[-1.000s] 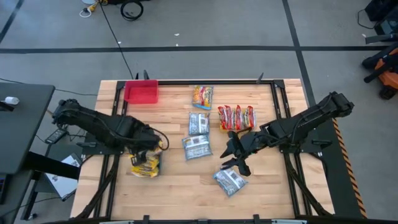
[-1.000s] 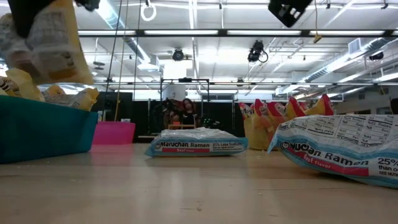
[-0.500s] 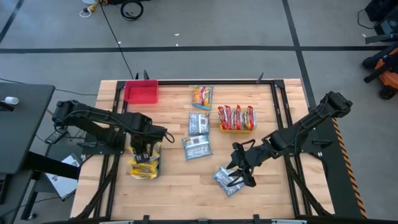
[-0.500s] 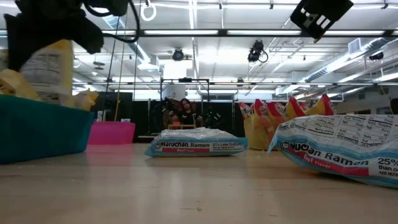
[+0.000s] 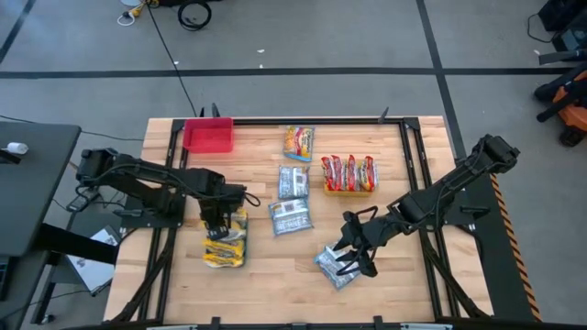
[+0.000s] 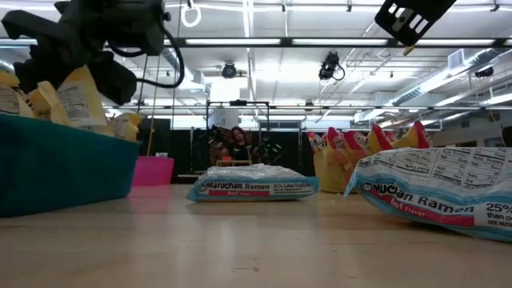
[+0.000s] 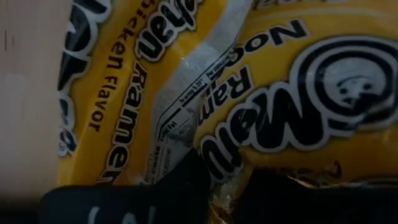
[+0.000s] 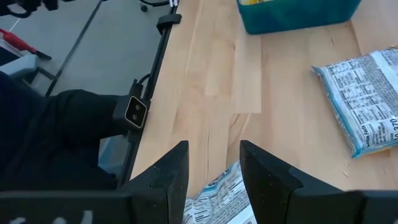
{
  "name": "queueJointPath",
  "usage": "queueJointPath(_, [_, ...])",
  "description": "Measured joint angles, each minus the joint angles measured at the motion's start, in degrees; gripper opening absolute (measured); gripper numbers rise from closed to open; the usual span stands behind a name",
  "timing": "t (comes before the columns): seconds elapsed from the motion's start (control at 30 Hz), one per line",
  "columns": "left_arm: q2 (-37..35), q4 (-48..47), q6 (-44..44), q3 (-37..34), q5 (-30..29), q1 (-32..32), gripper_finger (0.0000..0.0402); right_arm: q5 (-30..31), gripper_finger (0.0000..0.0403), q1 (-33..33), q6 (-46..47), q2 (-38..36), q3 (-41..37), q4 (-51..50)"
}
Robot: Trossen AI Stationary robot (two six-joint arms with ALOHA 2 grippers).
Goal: Sort Maruchan noodles
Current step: Put the yellow noodle pack into the blue bin
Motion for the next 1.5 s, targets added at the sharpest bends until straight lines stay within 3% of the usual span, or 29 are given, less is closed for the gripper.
queueJointPath(0.13, [0.1,-2.3,-0.4,0.1,0.0,0.4,0.0037,-0.1,0.0148,0.1,0.0,0.0,0.0,0.0])
queueJointPath(0.3, [0.3,-17.4,-0.5,5.8,-3.4,0.3,0.0036,-0.1,0.0148,0.1,0.8,0.0,0.0,0.0])
queueJointPath(0.4, [0.2,-23.0,-1.8,8.1,-8.6,0.3,0.0036,0.0,0.0148,0.1,0.8,0.0,0.0,0.0])
queueJointPath(0.6, [0.2,-17.7,-3.1,4.2,-10.6,0.4,0.0036,1.3,0.0148,0.1,0.9,0.0,0.0,0.0])
queueJointPath(0.87, [0.1,-15.9,-5.0,0.5,-17.9,0.3,0.0038,1.3,0.0148,1.1,1.0,0.0,0.0,0.0])
queueJointPath(1.03, [0.2,-18.2,-1.4,5.1,-18.9,-0.9,0.0072,1.4,0.0148,1.2,1.0,0.0,0.0,0.0])
queueJointPath(1.27, [0.1,-25.3,0.6,15.1,-18.4,-3.8,0.0159,1.4,0.0148,1.2,0.8,0.0,0.0,-0.5])
queueJointPath(1.37, [0.1,-25.1,2.1,18.2,-17.4,-8.1,0.0177,1.4,0.0148,1.2,0.9,0.0,0.0,-0.8])
queueJointPath(1.5, [0.0,-19.8,7.9,17.1,-22.0,-16.8,0.0169,1.4,0.0148,1.7,0.8,0.0,0.0,-1.7])
